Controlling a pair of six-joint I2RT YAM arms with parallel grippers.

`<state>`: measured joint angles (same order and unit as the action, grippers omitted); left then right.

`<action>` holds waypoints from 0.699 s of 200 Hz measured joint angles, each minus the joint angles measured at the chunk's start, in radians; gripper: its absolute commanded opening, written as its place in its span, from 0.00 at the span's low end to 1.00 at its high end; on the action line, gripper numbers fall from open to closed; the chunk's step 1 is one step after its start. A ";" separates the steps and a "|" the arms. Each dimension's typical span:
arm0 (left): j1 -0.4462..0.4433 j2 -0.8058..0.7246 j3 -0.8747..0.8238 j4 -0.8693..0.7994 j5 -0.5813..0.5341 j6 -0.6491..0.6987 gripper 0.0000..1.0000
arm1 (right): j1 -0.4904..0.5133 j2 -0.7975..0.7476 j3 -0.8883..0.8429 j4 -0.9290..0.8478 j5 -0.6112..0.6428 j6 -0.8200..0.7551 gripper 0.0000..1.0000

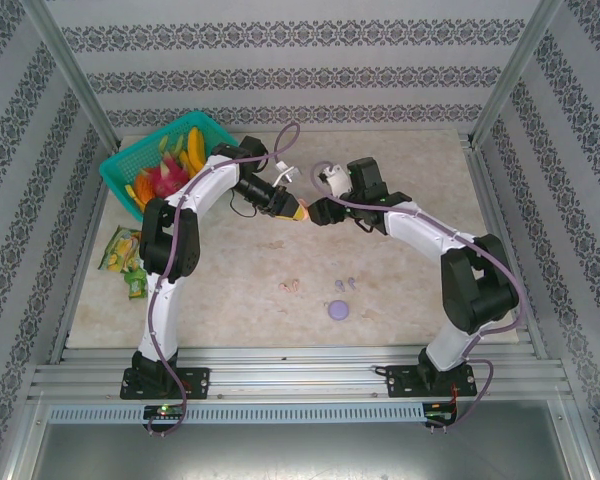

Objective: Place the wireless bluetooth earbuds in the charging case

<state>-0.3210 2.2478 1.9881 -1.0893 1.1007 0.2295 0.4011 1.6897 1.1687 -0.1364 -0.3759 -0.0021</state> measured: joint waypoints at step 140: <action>0.029 -0.095 -0.178 0.272 -0.128 -0.128 0.09 | 0.039 -0.160 0.008 -0.032 0.104 0.454 0.98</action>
<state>-0.2924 2.1532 1.8099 -0.8177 0.9730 0.1013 0.4404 1.5299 1.1767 -0.1688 -0.2722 0.4522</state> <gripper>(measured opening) 0.225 0.977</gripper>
